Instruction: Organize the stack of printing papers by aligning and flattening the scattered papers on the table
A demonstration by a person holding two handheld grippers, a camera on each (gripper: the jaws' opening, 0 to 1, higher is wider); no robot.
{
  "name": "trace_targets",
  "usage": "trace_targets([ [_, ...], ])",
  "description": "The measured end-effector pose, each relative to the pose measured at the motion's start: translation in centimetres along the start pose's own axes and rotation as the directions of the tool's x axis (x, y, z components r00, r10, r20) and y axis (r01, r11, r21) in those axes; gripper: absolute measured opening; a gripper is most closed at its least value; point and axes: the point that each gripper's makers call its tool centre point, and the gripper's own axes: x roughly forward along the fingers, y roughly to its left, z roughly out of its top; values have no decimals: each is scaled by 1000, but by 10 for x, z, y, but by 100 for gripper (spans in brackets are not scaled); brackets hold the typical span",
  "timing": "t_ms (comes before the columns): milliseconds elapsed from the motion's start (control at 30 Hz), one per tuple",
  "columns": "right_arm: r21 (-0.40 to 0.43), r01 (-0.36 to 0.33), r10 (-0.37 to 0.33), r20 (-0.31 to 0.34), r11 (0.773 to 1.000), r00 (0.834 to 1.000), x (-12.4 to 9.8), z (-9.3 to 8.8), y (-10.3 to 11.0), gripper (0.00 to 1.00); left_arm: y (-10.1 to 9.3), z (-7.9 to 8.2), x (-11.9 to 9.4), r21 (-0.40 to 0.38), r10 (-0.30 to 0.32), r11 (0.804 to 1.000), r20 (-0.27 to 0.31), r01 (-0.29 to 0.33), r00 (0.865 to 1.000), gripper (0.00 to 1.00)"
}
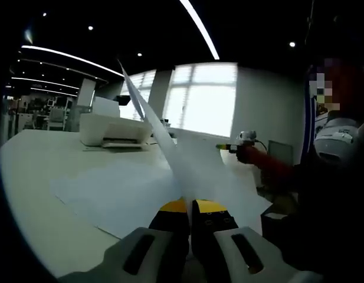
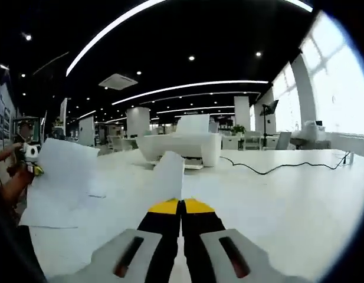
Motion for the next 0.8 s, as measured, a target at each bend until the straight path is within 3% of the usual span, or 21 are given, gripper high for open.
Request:
trace_targets([
  [500,-59,12,-4,146,998,989,-19,90,12,0,-2,-1,1,18,7,1000,-2,-7,1000,7],
  [800,-97,5,15,196,995,980,-25,123,22,0,-1,-2,1,30,12,999,-7,-12,1000,7],
])
